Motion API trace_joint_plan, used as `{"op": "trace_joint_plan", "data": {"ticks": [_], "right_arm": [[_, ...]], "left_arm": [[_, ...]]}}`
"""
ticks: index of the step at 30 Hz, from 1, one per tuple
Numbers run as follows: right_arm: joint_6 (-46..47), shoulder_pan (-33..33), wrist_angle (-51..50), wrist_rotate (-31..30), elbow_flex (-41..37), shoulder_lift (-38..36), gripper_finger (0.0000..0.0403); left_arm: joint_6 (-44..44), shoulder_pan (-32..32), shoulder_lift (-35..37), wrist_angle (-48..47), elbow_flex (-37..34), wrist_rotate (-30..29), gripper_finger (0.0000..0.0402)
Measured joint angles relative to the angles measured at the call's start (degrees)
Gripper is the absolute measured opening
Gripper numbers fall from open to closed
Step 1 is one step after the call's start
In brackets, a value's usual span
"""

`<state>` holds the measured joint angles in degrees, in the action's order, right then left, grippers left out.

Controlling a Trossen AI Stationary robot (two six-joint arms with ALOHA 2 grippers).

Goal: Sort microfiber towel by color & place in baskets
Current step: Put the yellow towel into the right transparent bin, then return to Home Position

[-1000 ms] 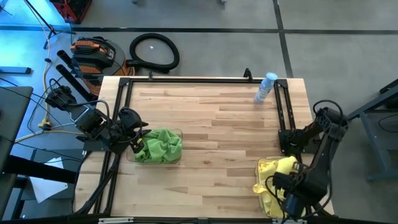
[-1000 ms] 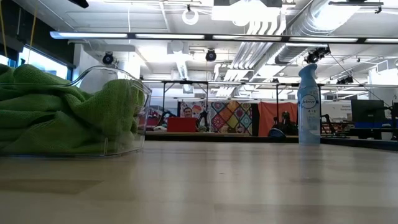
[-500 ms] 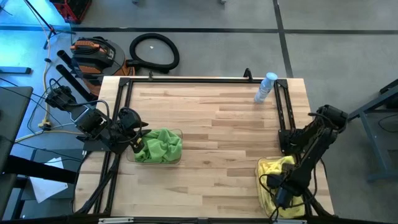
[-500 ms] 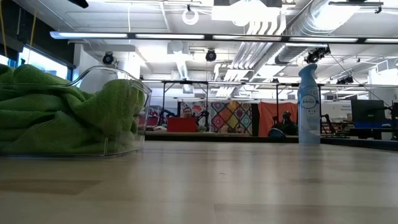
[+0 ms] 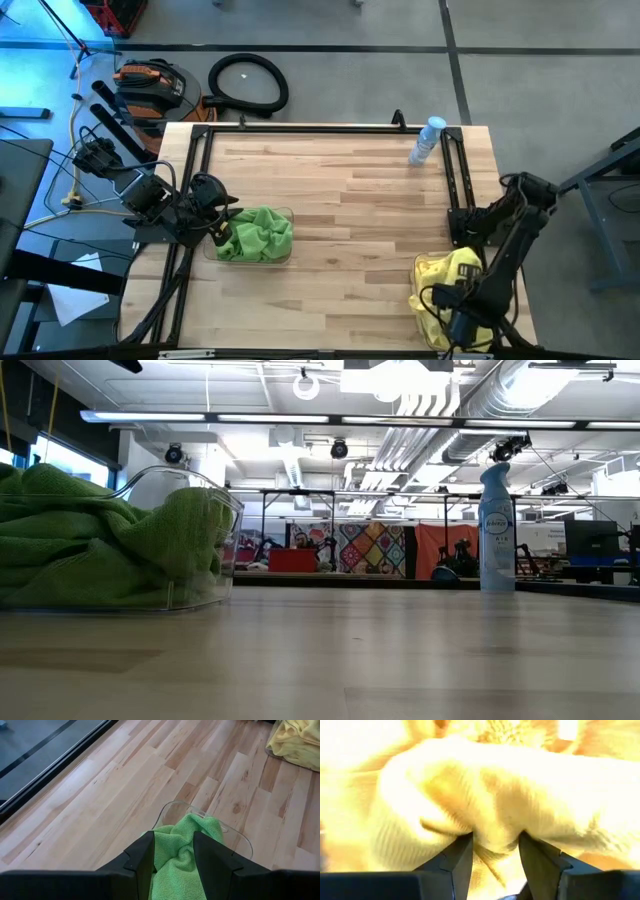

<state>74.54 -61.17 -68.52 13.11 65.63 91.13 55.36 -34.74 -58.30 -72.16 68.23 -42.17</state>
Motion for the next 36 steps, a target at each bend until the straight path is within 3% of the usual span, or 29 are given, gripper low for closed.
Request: {"op": "trace_joint_plan", "data": {"ticks": [10, 13, 17, 21, 25, 36], "right_arm": [[-0.07, 0.00, -16.12, -7.45, 19.14, -0.02, 0.0153], [-0.10, -0.02, -18.01, -13.67, 22.83, -0.07, 0.0145], [0.14, 0.17, -17.99, -26.61, 24.33, -0.09, 0.0085], [0.00, 3.15, -15.65, -31.55, 22.06, -0.13, 0.0011], [-3.78, 7.34, -3.49, -36.56, 15.17, -1.66, 0.0012], [-27.90, 26.96, 50.66, -38.36, -14.88, -15.07, 0.0002]], "left_arm": [[-0.01, 0.00, -0.01, 0.00, 0.00, 0.01, 0.0125], [0.38, 0.00, 0.01, 0.18, 0.00, -0.01, 0.0125], [1.55, 0.00, 0.00, 1.18, 0.00, -0.14, 0.0125], [1.13, 0.00, 0.00, 2.08, 0.00, -1.01, 0.0124], [-0.84, -0.01, -0.27, 2.17, -0.01, -2.94, 0.0117], [-8.35, -0.02, -0.09, 2.53, -0.33, -6.92, 0.0067]]}}
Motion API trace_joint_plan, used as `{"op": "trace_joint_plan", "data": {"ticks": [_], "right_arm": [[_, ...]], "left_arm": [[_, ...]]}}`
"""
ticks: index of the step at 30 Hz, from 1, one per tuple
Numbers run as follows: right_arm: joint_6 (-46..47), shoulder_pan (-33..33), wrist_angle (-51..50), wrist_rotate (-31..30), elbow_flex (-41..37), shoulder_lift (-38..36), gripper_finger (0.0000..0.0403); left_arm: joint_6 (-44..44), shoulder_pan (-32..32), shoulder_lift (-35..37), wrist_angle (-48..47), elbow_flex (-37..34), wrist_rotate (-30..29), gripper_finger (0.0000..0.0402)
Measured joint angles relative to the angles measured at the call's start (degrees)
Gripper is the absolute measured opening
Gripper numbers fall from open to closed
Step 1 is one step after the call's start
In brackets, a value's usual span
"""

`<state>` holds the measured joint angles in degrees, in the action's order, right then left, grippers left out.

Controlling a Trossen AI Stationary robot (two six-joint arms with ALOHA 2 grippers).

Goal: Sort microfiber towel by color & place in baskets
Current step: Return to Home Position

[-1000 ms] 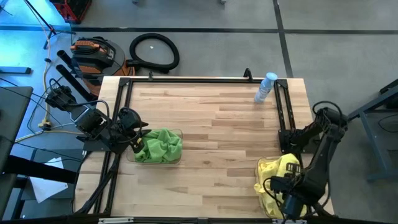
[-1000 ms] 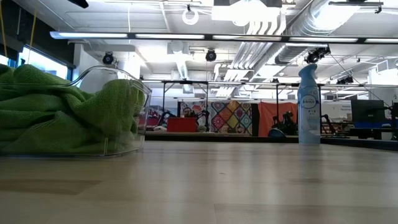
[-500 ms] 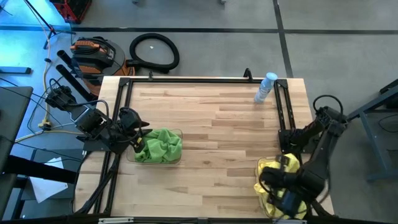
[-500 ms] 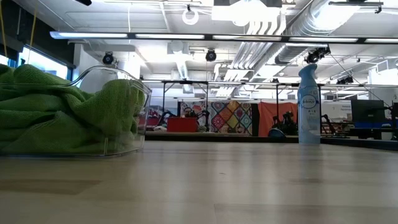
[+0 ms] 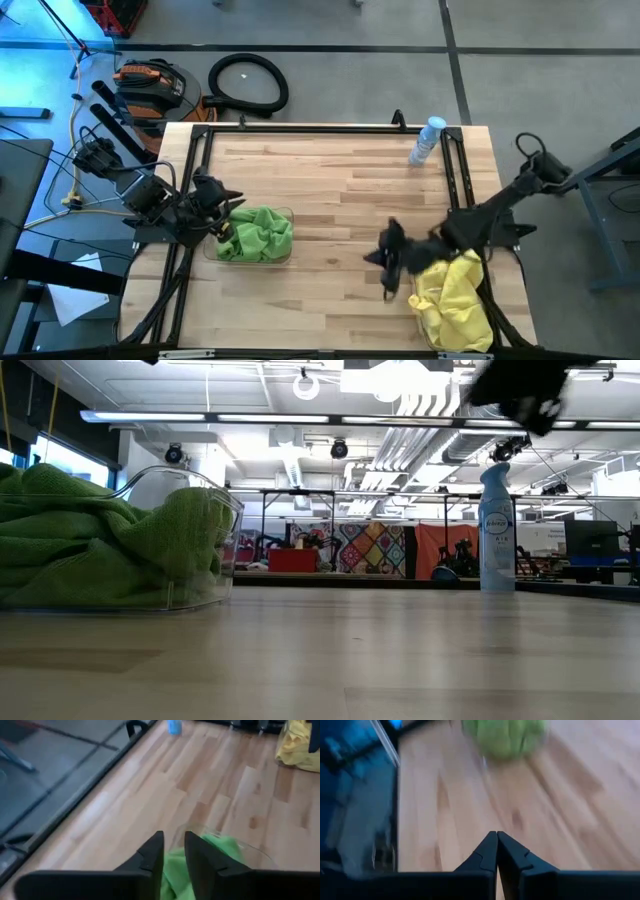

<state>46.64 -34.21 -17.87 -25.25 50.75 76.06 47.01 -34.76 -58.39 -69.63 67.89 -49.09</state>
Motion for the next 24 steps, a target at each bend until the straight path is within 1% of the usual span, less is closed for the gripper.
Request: {"op": "trace_joint_plan", "data": {"ticks": [2, 4, 5, 7, 10, 13, 15, 16, 18, 20, 24], "right_arm": [[-4.04, 3.73, 8.73, 1.38, -4.41, -2.74, 0.0002], [-6.82, 7.26, 16.08, 2.93, -8.28, -5.30, 0.0001], [-7.94, 8.92, 18.94, 3.68, -10.08, -6.69, 0.0001], [-9.21, 12.03, 23.60, 5.36, -12.76, -9.06, 0.0001], [-9.63, 16.07, 24.86, 6.45, -14.86, -12.21, 0.0001], [-10.70, 19.63, 23.42, 4.44, -15.48, -14.59, 0.0001], [-12.38, 21.51, 22.12, 0.23, -15.48, -15.64, 0.0000], [-12.55, 22.12, 22.34, -1.77, -15.48, -15.78, 0.0000], [-12.19, 23.41, 22.24, -5.68, -15.46, -15.81, 0.0000], [-12.23, 24.64, 22.28, -7.85, -15.46, -15.81, 0.0000], [-12.21, 27.01, 22.33, -8.76, -15.46, -15.72, 0.0000]], "left_arm": [[-1.69, 0.02, 1.59, 1.65, -2.35, -1.80, 0.0042], [-3.26, -0.01, 4.63, 4.86, -6.13, -2.91, 0.0014], [-3.91, -0.01, 6.71, 6.79, -8.52, -3.23, 0.0007], [-5.51, 0.02, 11.52, 10.92, -13.94, -3.25, 0.0006], [-11.72, 0.13, 20.38, 22.34, -22.24, -2.76, 0.0002], [-23.04, 1.43, 29.43, 36.97, -30.71, 1.28, 0.0001], [-29.89, 3.22, 34.79, 44.49, -35.88, 4.19, 0.0000], [-32.54, 4.23, 37.07, 46.74, -37.96, 5.60, 0.0000], [-36.43, 6.77, 41.65, 49.93, -42.02, 8.84, 0.0000], [-39.23, 9.53, 45.46, 51.46, -45.08, 11.83, 0.0000], [-43.34, 14.90, 51.51, 52.41, -49.60, 18.99, 0.0000]]}}
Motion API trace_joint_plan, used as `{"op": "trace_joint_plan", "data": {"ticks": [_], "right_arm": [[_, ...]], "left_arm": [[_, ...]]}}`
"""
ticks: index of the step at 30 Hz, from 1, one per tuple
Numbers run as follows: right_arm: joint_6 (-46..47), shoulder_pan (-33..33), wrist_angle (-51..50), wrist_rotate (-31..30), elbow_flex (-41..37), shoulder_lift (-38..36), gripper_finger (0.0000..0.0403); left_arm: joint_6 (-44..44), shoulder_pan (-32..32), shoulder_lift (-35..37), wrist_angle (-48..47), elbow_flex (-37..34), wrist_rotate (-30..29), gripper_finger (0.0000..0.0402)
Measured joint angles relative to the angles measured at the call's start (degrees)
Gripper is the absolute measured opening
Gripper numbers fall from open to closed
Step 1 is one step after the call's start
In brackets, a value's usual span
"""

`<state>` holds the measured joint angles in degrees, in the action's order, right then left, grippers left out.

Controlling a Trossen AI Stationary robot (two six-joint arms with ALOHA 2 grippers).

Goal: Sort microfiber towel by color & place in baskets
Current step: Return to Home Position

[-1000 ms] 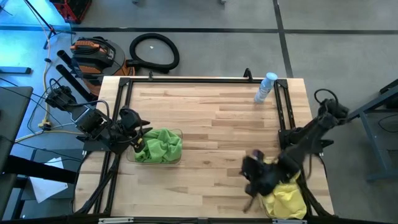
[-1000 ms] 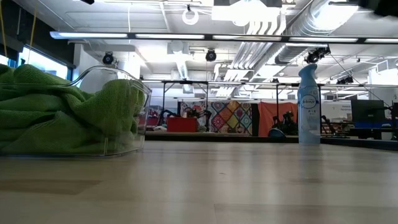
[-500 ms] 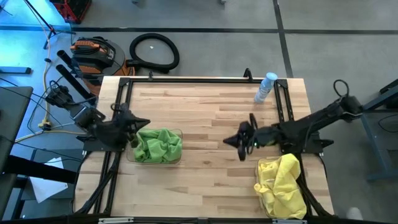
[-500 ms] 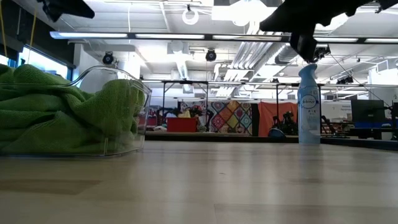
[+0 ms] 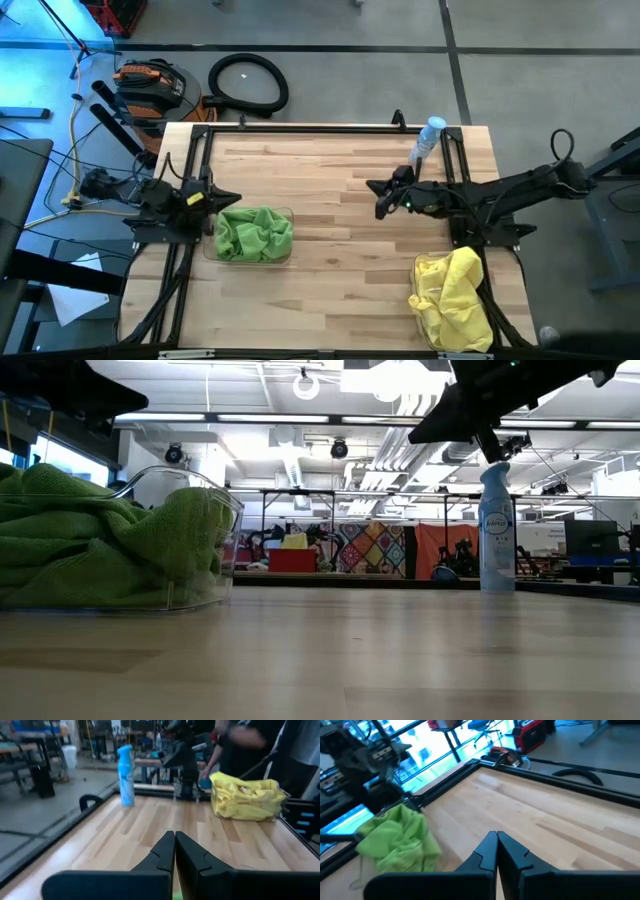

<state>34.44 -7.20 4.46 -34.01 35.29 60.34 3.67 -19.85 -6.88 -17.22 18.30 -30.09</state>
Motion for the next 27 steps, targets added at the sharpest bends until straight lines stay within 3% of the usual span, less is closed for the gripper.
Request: {"op": "trace_joint_plan", "data": {"ticks": [6, 13, 20, 27], "right_arm": [[0.65, 2.10, 0.03, -0.03, 0.00, 0.00, 0.0000], [1.56, 3.55, 0.06, -0.32, 0.00, 0.03, 0.0000], [1.57, 3.87, -0.05, -1.58, 0.00, 0.04, 0.0000], [1.29, 3.85, -3.28, -0.24, 0.00, 0.04, 0.0000]], "left_arm": [[-4.25, 6.89, 6.69, 3.43, -4.62, 8.77, 0.0000], [-2.59, 12.80, 6.69, 7.99, -10.39, 19.60, 0.0000], [-1.76, 17.94, 6.69, 20.66, -17.73, 24.80, 0.0000], [-1.20, 20.67, 6.54, 17.95, -17.63, 30.19, 0.0000]]}}
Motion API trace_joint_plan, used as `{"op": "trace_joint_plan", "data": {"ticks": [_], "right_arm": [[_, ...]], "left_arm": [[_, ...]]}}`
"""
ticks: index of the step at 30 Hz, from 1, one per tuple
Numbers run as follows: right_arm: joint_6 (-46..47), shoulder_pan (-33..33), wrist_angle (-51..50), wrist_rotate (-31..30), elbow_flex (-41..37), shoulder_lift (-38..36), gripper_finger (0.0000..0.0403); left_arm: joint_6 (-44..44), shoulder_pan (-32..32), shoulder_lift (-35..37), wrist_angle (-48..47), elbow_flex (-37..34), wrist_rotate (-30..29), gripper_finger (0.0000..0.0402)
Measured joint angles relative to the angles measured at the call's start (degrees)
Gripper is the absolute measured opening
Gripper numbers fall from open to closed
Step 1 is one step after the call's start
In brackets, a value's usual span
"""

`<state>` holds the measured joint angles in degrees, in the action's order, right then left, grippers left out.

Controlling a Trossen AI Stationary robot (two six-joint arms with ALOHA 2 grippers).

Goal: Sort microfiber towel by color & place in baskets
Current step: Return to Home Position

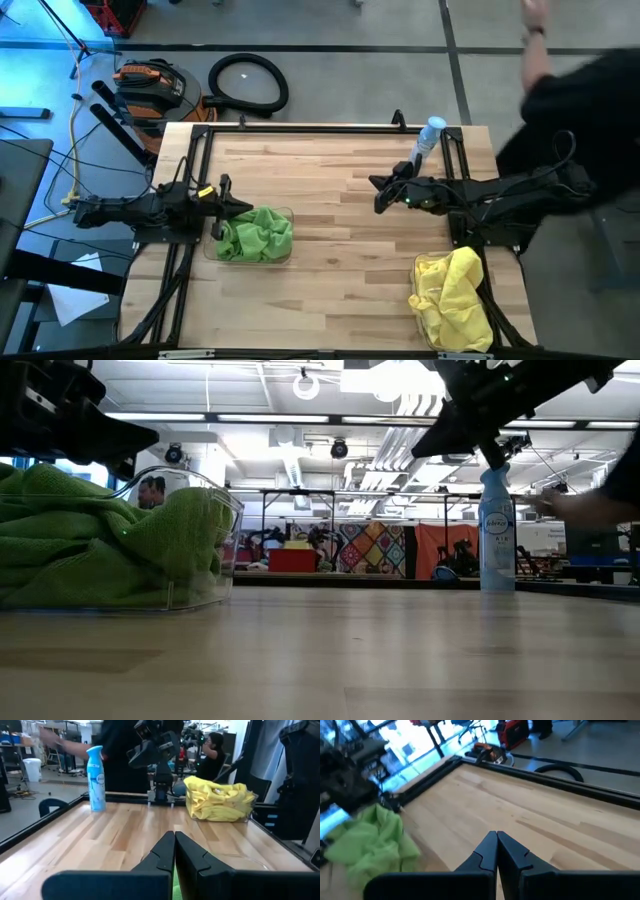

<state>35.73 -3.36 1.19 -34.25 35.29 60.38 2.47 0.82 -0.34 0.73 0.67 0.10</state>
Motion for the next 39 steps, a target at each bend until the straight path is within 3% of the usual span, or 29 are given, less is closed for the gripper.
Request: {"op": "trace_joint_plan", "data": {"ticks": [10, 12, 19, 26, 32, 39], "right_arm": [[-12.20, -0.14, -2.17, 5.60, -2.98, 0.00, 0.0000], [-13.72, -0.15, 1.36, 6.55, -5.51, -0.11, 0.0000], [-17.79, 2.42, 21.76, 19.72, -18.76, -4.18, 0.0000], [-18.21, 6.72, 25.75, 27.13, -27.73, -15.69, 0.0000], [-17.99, 6.39, 25.69, 26.62, -34.15, -28.94, 0.0000], [-20.29, 4.06, 14.49, 27.83, -34.34, -44.51, 0.0000]], "left_arm": [[3.76, -0.02, -0.02, -0.04, 0.00, 0.13, 0.0000], [5.09, -0.02, -0.02, -0.04, 0.00, 0.13, 0.0000], [6.44, -0.02, -0.02, -0.09, 0.02, 0.13, 0.0000], [6.43, -0.02, -0.02, -0.09, 0.02, 0.13, 0.0000], [6.42, -0.02, -0.02, -0.07, 0.02, 0.13, 0.0000], [6.42, -0.02, -0.02, -0.07, 0.04, 0.13, 0.0000]]}}
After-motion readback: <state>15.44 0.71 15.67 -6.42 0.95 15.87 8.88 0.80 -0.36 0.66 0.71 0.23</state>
